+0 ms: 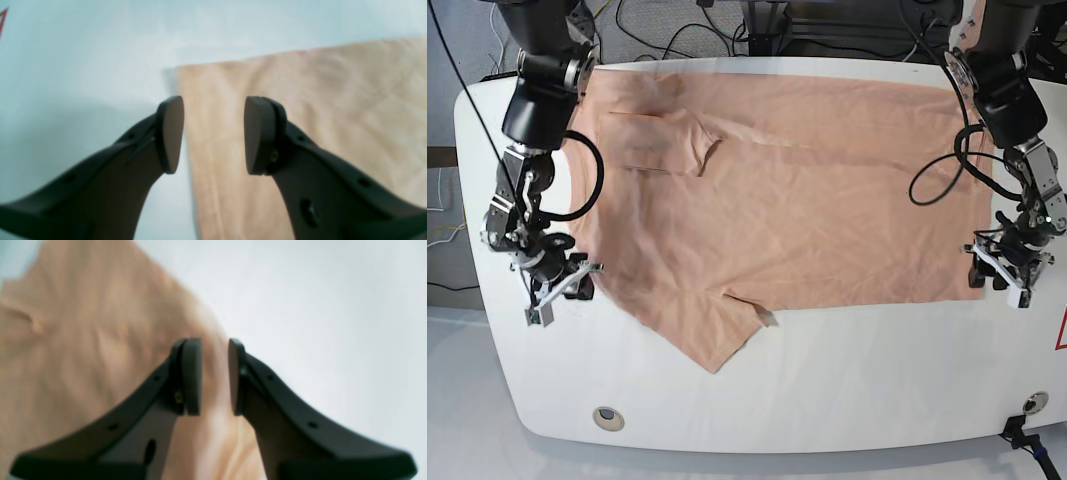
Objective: Fold the T-shirt properly
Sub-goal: 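Release the edge and move both grippers to the shirt's hem corners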
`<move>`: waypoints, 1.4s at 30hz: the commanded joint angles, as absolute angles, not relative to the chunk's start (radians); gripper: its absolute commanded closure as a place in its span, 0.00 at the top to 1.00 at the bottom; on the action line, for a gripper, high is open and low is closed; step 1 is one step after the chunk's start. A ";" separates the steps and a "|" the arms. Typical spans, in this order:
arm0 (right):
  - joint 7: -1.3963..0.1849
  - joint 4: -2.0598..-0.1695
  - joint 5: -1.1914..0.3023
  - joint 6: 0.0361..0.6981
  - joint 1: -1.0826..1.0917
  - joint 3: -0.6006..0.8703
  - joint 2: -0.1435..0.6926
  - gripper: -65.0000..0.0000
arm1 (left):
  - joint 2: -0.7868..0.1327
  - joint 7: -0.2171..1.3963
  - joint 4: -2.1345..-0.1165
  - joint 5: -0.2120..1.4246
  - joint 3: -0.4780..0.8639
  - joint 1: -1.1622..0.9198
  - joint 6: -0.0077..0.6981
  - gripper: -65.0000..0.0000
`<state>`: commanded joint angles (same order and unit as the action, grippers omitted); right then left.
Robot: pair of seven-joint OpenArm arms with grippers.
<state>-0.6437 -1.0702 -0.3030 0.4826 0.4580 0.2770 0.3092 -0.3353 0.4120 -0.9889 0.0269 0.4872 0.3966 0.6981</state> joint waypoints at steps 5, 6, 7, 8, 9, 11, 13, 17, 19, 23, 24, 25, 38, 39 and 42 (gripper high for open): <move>-0.527 -0.886 -0.303 0.478 0.549 0.174 0.335 0.22 | -0.348 0.387 -0.903 0.027 0.487 0.438 0.698 0.43; -0.506 -0.852 -0.303 0.478 0.565 0.162 0.337 0.22 | -0.349 0.387 -0.894 0.027 0.487 0.444 0.698 0.43; -0.490 -0.820 -0.303 0.478 0.590 0.150 0.338 0.22 | -0.349 0.387 -0.888 0.027 0.487 0.450 0.698 0.44; -0.479 -0.789 -0.303 0.478 0.607 0.143 0.338 0.24 | -0.349 0.387 -0.888 0.027 0.487 0.452 0.698 0.48; -0.470 -0.763 -0.303 0.476 0.621 0.140 0.337 0.29 | -0.349 0.387 -0.888 0.027 0.487 0.453 0.698 0.53; -0.450 -0.731 -0.303 0.475 0.639 0.139 0.334 0.44 | -0.349 0.387 -0.888 0.027 0.487 0.455 0.698 0.65; -0.432 -0.720 -0.303 0.475 0.645 0.137 0.332 0.59 | -0.349 0.387 -0.888 0.027 0.487 0.455 0.698 0.71; -0.409 -0.719 -0.303 0.475 0.645 0.137 0.332 0.70 | -0.349 0.387 -0.888 0.027 0.487 0.453 0.698 0.71; -0.409 -0.717 -0.303 0.475 0.645 0.137 0.331 0.70 | -0.349 0.387 -0.892 0.027 0.487 0.450 0.698 0.71; -0.395 -0.679 -0.303 0.475 0.642 0.137 0.315 0.70 | -0.349 0.387 -0.895 0.027 0.489 0.438 0.698 0.71; -0.377 -0.665 -0.303 0.475 0.641 0.137 0.312 0.70 | -0.349 0.387 -0.897 0.027 0.489 0.433 0.698 0.71; -0.361 -0.648 -0.303 0.473 0.641 0.137 0.312 0.70 | -0.349 0.387 -0.897 0.027 0.489 0.432 0.698 0.71; -0.346 -0.621 -0.303 0.473 0.575 0.136 0.262 0.66 | -0.349 0.387 -0.894 0.027 0.489 0.433 0.698 0.71; -0.346 -0.621 -0.303 0.475 0.573 0.136 0.259 0.65 | -0.349 0.387 -0.894 0.027 0.489 0.433 0.698 0.71; -0.349 -0.621 -0.303 0.475 0.573 0.136 0.255 0.62 | -0.349 0.387 -0.895 0.027 0.489 0.433 0.698 0.71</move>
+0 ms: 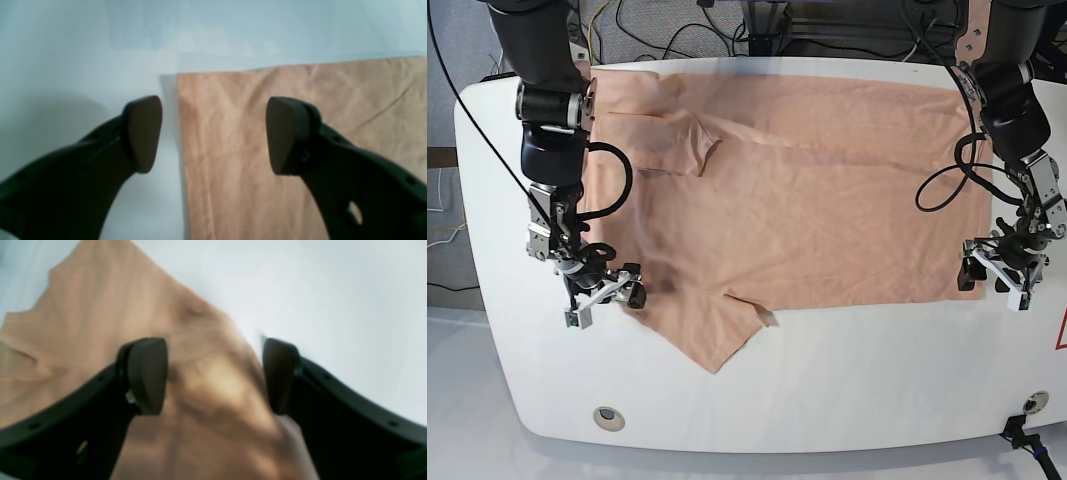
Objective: Fold the T-shirt properly
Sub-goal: 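Release the edge and move both grippers to the shirt's hem corners, then grasp the hem corners with both grippers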
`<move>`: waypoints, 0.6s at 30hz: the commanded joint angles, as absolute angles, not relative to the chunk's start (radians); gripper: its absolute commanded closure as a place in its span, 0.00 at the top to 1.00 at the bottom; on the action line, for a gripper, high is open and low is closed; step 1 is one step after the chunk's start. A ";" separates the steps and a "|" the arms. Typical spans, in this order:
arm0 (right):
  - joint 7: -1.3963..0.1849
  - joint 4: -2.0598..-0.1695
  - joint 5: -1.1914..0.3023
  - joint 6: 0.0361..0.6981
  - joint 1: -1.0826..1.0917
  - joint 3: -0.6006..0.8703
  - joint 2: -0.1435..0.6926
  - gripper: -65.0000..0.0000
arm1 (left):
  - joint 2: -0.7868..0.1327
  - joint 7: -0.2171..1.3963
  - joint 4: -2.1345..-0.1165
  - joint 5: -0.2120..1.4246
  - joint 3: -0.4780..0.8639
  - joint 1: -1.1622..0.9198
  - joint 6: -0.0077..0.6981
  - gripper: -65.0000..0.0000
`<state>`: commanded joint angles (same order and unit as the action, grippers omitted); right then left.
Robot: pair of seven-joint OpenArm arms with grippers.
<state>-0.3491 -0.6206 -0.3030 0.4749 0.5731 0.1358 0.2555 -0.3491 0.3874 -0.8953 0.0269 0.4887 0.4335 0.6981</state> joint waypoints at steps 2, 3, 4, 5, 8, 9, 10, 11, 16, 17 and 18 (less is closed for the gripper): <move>-0.349 -0.624 -0.303 0.478 0.573 0.136 0.255 0.60 | -0.349 0.387 -0.895 0.027 0.489 0.433 0.698 0.71; -0.351 -0.624 -0.303 0.481 0.575 0.136 0.255 0.57 | -0.349 0.387 -0.895 0.027 0.489 0.433 0.698 0.71; -0.351 -0.624 -0.303 0.481 0.578 0.136 0.255 0.54 | -0.349 0.387 -0.895 0.027 0.489 0.433 0.698 0.71; -0.351 -0.624 -0.303 0.481 0.581 0.136 0.255 0.49 | -0.349 0.387 -0.895 0.027 0.489 0.433 0.698 0.71; -0.348 -0.625 -0.303 0.478 0.584 0.136 0.255 0.29 | -0.351 0.387 -0.891 0.027 0.492 0.433 0.698 0.71; -0.348 -0.625 -0.303 0.476 0.588 0.136 0.255 0.22 | -0.354 0.387 -0.891 0.028 0.492 0.433 0.698 0.71; -0.348 -0.625 -0.303 0.476 0.591 0.136 0.255 0.15 | -0.361 0.387 -0.889 0.028 0.492 0.433 0.698 0.71; -0.348 -0.625 -0.303 0.476 0.591 0.136 0.255 0.09 | -0.361 0.387 -0.888 0.028 0.492 0.437 0.698 0.71; -0.349 -0.625 -0.303 0.476 0.590 0.136 0.255 0.00 | -0.361 0.387 -0.857 0.027 0.489 0.443 0.698 0.71; -0.349 -0.625 -0.303 0.476 0.588 0.136 0.255 0.00 | -0.363 0.387 -0.834 0.028 0.489 0.453 0.698 0.71; -0.349 -0.625 -0.303 0.476 0.588 0.136 0.255 0.00 | -0.363 0.386 -0.812 0.028 0.489 0.472 0.698 0.71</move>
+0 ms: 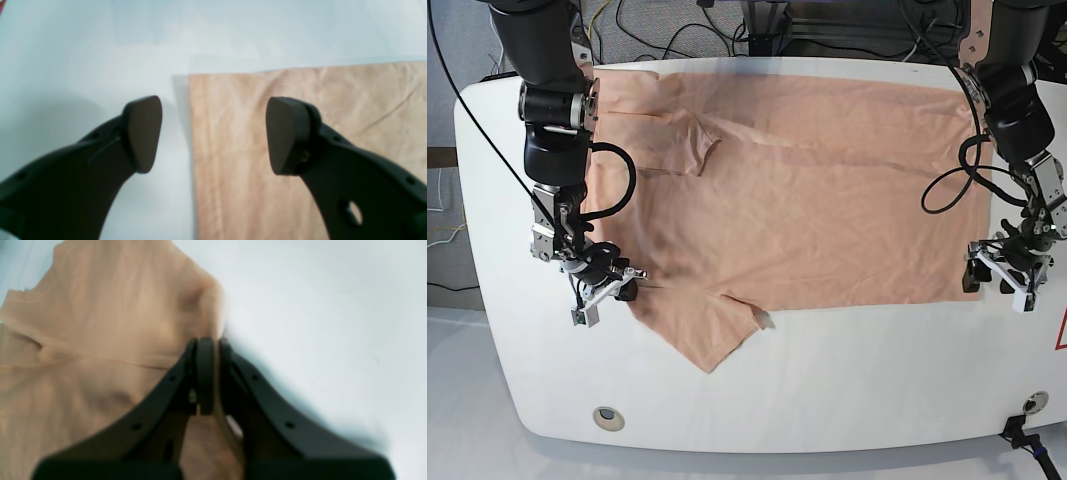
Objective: Fold the T-shirt properly
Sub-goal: 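Grasp the hem corners with both grippers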
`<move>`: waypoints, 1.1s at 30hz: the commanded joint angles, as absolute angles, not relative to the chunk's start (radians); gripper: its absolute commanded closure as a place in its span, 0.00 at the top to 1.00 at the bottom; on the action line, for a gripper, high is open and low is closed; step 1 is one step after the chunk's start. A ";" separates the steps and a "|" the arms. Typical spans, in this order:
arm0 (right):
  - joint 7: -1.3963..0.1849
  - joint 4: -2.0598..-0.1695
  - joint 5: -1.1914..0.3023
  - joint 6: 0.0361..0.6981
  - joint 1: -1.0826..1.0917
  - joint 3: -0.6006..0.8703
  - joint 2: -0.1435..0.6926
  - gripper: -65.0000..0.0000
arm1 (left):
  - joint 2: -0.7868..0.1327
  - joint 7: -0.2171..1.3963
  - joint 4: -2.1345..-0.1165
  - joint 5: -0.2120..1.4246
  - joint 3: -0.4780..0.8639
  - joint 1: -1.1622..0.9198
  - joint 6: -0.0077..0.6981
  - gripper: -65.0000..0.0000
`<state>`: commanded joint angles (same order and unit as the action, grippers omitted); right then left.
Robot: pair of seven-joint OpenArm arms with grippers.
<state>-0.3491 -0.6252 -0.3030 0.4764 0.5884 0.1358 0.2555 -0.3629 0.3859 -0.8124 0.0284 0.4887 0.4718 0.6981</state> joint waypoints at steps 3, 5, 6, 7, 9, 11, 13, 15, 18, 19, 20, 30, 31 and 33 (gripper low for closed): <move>-0.349 -0.625 -0.303 0.476 0.588 0.136 0.255 0.00 | -0.363 0.386 -0.748 0.028 0.487 0.499 0.698 0.71; -0.351 -0.625 -0.303 0.476 0.588 0.136 0.255 0.00 | -0.363 0.384 -0.696 0.027 0.487 0.533 0.698 0.71; -0.351 -0.625 -0.303 0.478 0.588 0.136 0.255 0.00 | -0.364 0.384 -0.676 0.027 0.487 0.542 0.698 0.71; -0.351 -0.625 -0.303 0.478 0.588 0.136 0.255 0.00 | -0.364 0.377 -0.671 0.027 0.487 0.545 0.684 0.71; -0.351 -0.625 -0.303 0.479 0.588 0.136 0.255 0.00 | -0.364 0.335 -0.668 0.025 0.467 0.545 0.631 0.71; -0.351 -0.625 -0.303 0.481 0.588 0.136 0.255 0.00 | -0.364 0.320 -0.668 0.025 0.414 0.545 0.598 0.71; -0.351 -0.625 -0.303 0.481 0.588 0.136 0.255 0.00 | -0.363 0.317 -0.668 0.027 0.386 0.544 0.552 0.71; -0.351 -0.625 -0.303 0.481 0.588 0.136 0.255 0.00 | -0.363 0.317 -0.668 0.027 0.384 0.542 0.501 0.71; -0.351 -0.625 -0.303 0.481 0.587 0.136 0.255 0.00 | -0.363 0.317 -0.668 0.027 0.383 0.541 0.460 0.71; -0.351 -0.625 -0.303 0.481 0.587 0.136 0.255 0.00 | -0.361 0.317 -0.667 0.027 0.383 0.539 0.453 0.71; -0.351 -0.625 -0.303 0.481 0.587 0.136 0.255 0.00 | -0.361 0.317 -0.667 0.025 0.383 0.539 0.452 0.71; -0.351 -0.625 -0.303 0.483 0.587 0.136 0.255 0.00 | -0.361 0.248 -0.526 0.030 0.381 0.541 0.461 0.71; -0.351 -0.625 -0.303 0.483 0.587 0.136 0.255 0.00 | -0.358 0.248 -0.526 0.030 0.381 0.539 0.479 0.71; -0.351 -0.625 -0.303 0.483 0.587 0.136 0.257 0.00 | -0.357 0.248 -0.526 0.031 0.383 0.539 0.558 0.71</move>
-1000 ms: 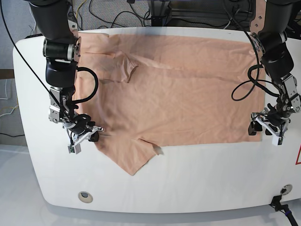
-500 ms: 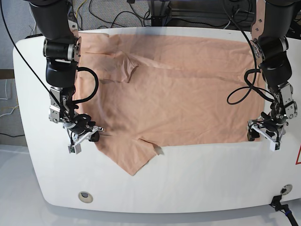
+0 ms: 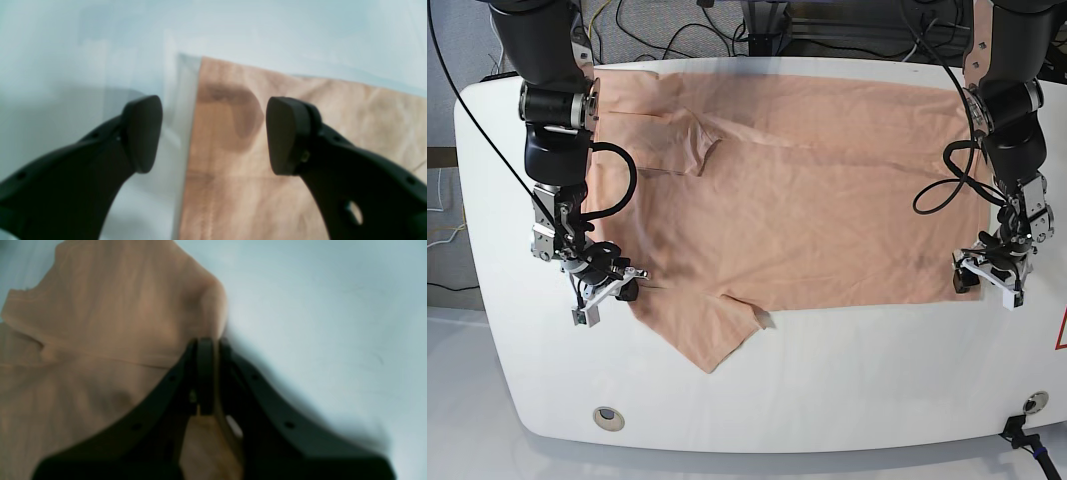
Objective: Fold the T-shirt properly
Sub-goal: 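Grasp the hem corners with both grippers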
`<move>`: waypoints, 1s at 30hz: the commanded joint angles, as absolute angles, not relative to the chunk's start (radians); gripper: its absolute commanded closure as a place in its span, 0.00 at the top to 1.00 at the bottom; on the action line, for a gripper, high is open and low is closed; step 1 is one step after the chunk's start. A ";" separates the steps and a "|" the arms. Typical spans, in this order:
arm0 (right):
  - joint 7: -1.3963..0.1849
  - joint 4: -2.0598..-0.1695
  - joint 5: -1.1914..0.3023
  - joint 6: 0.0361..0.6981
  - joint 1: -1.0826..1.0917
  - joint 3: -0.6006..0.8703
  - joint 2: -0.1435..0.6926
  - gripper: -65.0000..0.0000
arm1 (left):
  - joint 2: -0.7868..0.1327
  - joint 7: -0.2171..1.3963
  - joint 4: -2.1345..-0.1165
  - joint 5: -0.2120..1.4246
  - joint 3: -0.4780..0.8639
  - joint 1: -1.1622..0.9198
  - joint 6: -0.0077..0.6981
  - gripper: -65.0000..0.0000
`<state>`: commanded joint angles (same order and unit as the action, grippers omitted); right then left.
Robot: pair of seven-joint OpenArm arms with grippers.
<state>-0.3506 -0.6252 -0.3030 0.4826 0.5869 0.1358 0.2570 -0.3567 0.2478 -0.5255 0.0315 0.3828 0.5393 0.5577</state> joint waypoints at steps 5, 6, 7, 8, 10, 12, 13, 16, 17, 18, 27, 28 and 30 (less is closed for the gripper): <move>-0.351 -0.625 -0.303 0.483 0.585 0.136 0.257 0.00 | -0.355 0.248 -0.526 0.033 0.383 0.539 0.638 0.71; -0.351 -0.625 -0.303 0.483 0.584 0.136 0.259 0.00 | -0.355 0.248 -0.527 0.033 0.383 0.539 0.654 0.71; -0.351 -0.625 -0.303 0.483 0.576 0.136 0.259 0.00 | -0.355 0.248 -0.527 0.033 0.383 0.539 0.676 0.71; -0.351 -0.625 -0.303 0.483 0.573 0.136 0.259 0.00 | -0.355 0.248 -0.527 0.033 0.383 0.539 0.696 0.71; -0.351 -0.625 -0.303 0.483 0.572 0.136 0.259 0.00 | -0.355 0.248 -0.527 0.035 0.386 0.539 0.698 0.71; -0.351 -0.625 -0.303 0.483 0.568 0.136 0.259 0.00 | -0.355 0.246 -0.533 0.035 0.386 0.539 0.698 0.71; -0.351 -0.625 -0.303 0.483 0.568 0.136 0.259 0.00 | -0.355 0.246 -0.550 0.035 0.387 0.539 0.698 0.71; -0.351 -0.625 -0.303 0.483 0.567 0.136 0.259 0.00 | -0.355 0.246 -0.596 0.035 0.387 0.521 0.698 0.70; -0.351 -0.625 -0.303 0.483 0.567 0.136 0.259 0.00 | -0.355 0.246 -0.608 0.035 0.387 0.519 0.698 0.67; -0.349 -0.625 -0.303 0.483 0.567 0.136 0.259 0.00 | -0.355 0.246 -0.616 0.035 0.387 0.519 0.698 0.60; -0.348 -0.625 -0.303 0.483 0.567 0.136 0.257 0.00 | -0.355 0.246 -0.621 0.035 0.387 0.522 0.698 0.00; -0.348 -0.625 -0.303 0.483 0.567 0.136 0.257 0.00 | -0.355 0.246 -0.621 0.035 0.387 0.522 0.698 0.00; -0.348 -0.625 -0.303 0.483 0.567 0.136 0.257 0.00 | -0.355 0.246 -0.622 0.036 0.387 0.522 0.698 0.00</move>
